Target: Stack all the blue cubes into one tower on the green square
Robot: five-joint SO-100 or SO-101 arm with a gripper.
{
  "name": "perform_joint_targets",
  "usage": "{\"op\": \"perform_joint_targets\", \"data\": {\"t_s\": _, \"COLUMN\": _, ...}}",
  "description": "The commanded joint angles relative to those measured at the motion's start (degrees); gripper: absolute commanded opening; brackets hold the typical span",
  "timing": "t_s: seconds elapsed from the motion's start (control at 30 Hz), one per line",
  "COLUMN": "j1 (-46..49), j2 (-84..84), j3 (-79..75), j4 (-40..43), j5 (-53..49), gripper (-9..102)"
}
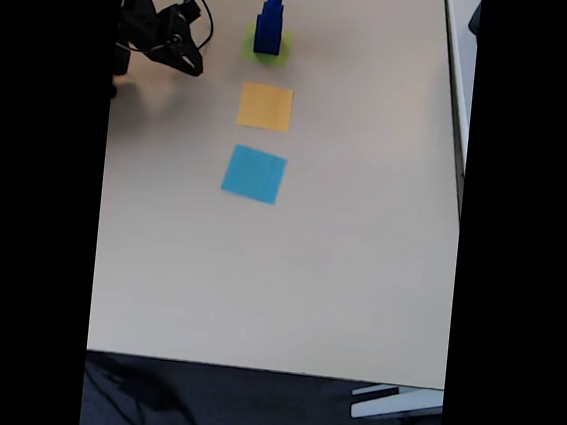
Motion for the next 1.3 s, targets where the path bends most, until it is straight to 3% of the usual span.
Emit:
{"op": "perform_joint_targets", "data": {"t_s": 0.0, "j1": -0.4, "j2": 1.5, "j3": 0.1, "j4": -0.4, "j5": -0.5, "gripper": 0}}
{"op": "perform_joint_targets", "data": {"t_s": 1.27, "j1": -0.2, "j2": 1.5, "j3": -0.2, "j4": 0.2, "j5": -2.1, "gripper": 0}}
